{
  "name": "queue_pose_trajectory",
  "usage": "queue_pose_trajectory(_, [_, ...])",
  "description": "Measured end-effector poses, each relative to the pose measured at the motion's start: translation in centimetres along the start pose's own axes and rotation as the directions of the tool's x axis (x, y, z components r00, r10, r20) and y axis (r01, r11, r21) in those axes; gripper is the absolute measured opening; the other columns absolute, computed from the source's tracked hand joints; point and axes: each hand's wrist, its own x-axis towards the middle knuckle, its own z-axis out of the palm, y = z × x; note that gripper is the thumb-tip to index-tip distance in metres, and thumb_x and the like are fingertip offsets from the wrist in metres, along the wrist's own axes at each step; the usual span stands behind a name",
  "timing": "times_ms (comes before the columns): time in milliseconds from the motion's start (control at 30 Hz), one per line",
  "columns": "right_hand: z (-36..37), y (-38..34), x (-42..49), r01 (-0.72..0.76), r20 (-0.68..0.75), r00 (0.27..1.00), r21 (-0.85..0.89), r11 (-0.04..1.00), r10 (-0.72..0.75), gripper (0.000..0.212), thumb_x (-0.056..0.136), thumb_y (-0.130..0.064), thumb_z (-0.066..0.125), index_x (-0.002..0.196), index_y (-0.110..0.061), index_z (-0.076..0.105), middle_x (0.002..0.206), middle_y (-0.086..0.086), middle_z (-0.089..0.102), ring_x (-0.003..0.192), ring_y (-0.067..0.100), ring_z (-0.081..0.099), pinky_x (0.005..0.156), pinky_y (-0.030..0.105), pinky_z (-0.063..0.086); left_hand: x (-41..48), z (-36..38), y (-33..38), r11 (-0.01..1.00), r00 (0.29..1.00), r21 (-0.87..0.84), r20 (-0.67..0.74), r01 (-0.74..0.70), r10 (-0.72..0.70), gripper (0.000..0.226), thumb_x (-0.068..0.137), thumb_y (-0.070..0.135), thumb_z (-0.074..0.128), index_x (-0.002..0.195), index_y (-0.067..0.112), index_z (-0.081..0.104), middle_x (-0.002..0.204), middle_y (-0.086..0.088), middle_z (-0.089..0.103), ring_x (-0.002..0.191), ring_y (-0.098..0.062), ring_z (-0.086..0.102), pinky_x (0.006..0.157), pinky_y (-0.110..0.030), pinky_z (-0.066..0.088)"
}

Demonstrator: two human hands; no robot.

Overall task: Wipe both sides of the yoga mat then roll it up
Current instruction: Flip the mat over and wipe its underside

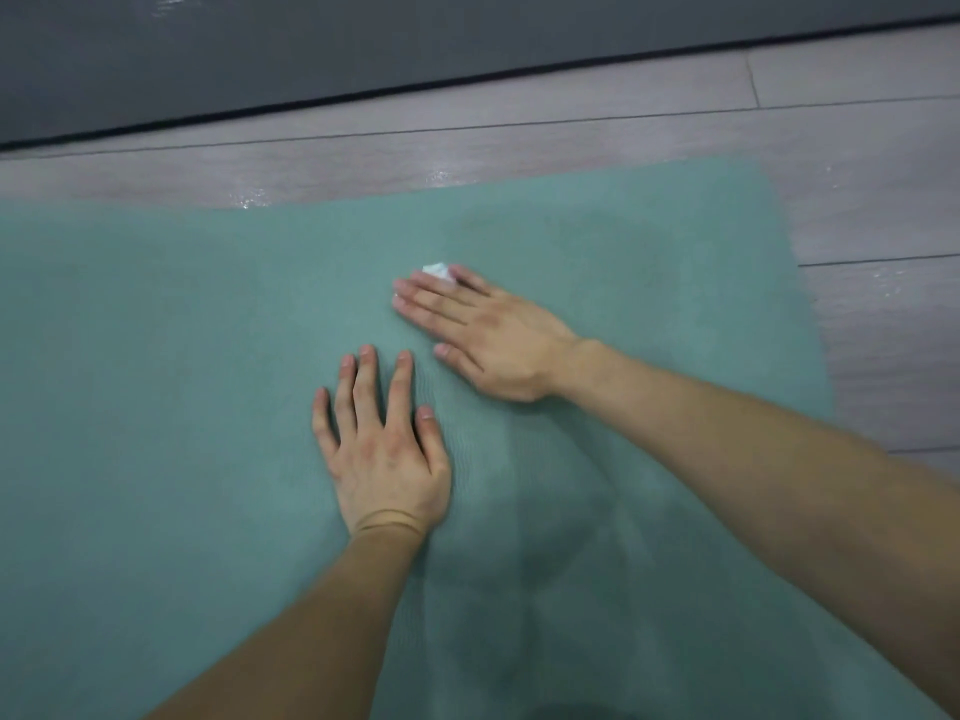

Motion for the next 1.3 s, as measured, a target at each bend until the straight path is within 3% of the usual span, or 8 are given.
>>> queue_pose_trajectory(67, [-0.2,4.3,-1.1,-0.213,-0.032,0.977,-0.018,0.977,0.213,0.064,0.110,-0.039,0.021,0.169,-0.017,0.008,0.177,0.003,0.008,0.163,0.018,0.003,0.132,0.039,-0.004,0.0,0.0,0.0,1.000,1.000,-0.010,-0.001,-0.001,0.001,0.060,0.100,0.038,0.048,0.157,0.024,0.047,0.170,-0.009,0.032,0.159,-0.028,0.024,0.126,-0.059,0.019])
queue_pose_trajectory(233, [0.0,9.3,-2.2,-0.838,-0.172,0.513,0.112,0.534,0.841,0.070,0.104,-0.037,0.023,0.164,0.000,0.023,0.172,0.018,0.022,0.161,0.033,0.016,0.132,0.050,0.007,-0.1,0.0,0.2,1.000,1.000,-0.010,0.005,0.003,-0.003,0.061,0.099,0.037,0.048,0.158,0.023,0.047,0.170,-0.010,0.030,0.160,-0.028,0.023,0.126,-0.059,0.018])
queue_pose_trajectory(367, [0.1,1.0,5.5,-0.332,-0.121,0.932,0.092,0.939,0.341,0.066,0.106,-0.037,0.026,0.166,-0.008,0.024,0.173,0.010,0.023,0.162,0.025,0.015,0.131,0.048,0.007,0.0,-0.2,0.2,1.000,1.000,0.004,0.012,0.004,-0.004,0.061,0.098,0.038,0.049,0.158,0.023,0.047,0.170,-0.010,0.031,0.159,-0.029,0.025,0.125,-0.060,0.019])
queue_pose_trajectory(500, [-0.5,2.1,6.0,-0.241,-0.037,0.969,0.068,0.968,0.244,0.064,0.109,-0.039,0.022,0.168,-0.017,0.015,0.176,0.001,0.012,0.163,0.016,0.006,0.132,0.041,-0.001,0.0,-0.2,0.1,1.000,1.000,0.003,0.016,0.001,-0.001,0.061,0.098,0.038,0.050,0.157,0.023,0.048,0.170,-0.010,0.031,0.159,-0.029,0.025,0.126,-0.059,0.019])
queue_pose_trajectory(733, [-0.2,11.7,-3.3,-0.874,-0.141,0.462,0.098,0.476,0.876,0.071,0.103,-0.037,0.018,0.164,0.000,0.024,0.172,0.017,0.022,0.161,0.030,0.017,0.132,0.050,0.006,-0.1,0.0,0.1,1.000,1.000,-0.009,0.016,0.001,-0.001,0.062,0.098,0.036,0.052,0.158,0.023,0.047,0.171,-0.010,0.030,0.160,-0.029,0.023,0.126,-0.060,0.019])
queue_pose_trajectory(933, [0.4,-1.0,7.9,-0.350,-0.137,0.923,0.097,0.932,0.361,0.065,0.108,-0.037,0.025,0.166,-0.008,0.022,0.174,0.009,0.021,0.162,0.024,0.012,0.131,0.046,0.007,0.0,-0.3,0.3,1.000,1.000,0.001,0.019,0.006,-0.006,0.061,0.098,0.037,0.050,0.157,0.022,0.049,0.170,-0.011,0.032,0.159,-0.029,0.024,0.125,-0.060,0.019])
queue_pose_trajectory(1067, [0.3,2.2,4.8,-0.283,-0.079,0.952,0.132,0.950,0.294,0.065,0.109,-0.037,0.022,0.168,-0.012,0.014,0.176,0.005,0.011,0.163,0.020,0.005,0.132,0.040,0.001,-0.1,-0.3,0.2,1.000,1.000,0.000,0.014,0.001,-0.001,0.061,0.097,0.037,0.050,0.156,0.022,0.050,0.169,-0.011,0.033,0.159,-0.029,0.026,0.125,-0.060,0.020])
queue_pose_trajectory(1300, [1.2,14.5,-12.9,-0.909,-0.122,0.343,0.205,0.362,0.931,0.077,0.102,-0.044,0.010,0.166,-0.002,0.016,0.175,0.016,0.013,0.163,0.027,0.008,0.132,0.049,0.005,0.0,-0.3,0.2,1.000,1.000,-0.001,0.008,-0.002,0.002,0.060,0.098,0.036,0.049,0.156,0.022,0.049,0.169,-0.011,0.033,0.159,-0.029,0.025,0.126,-0.059,0.018])
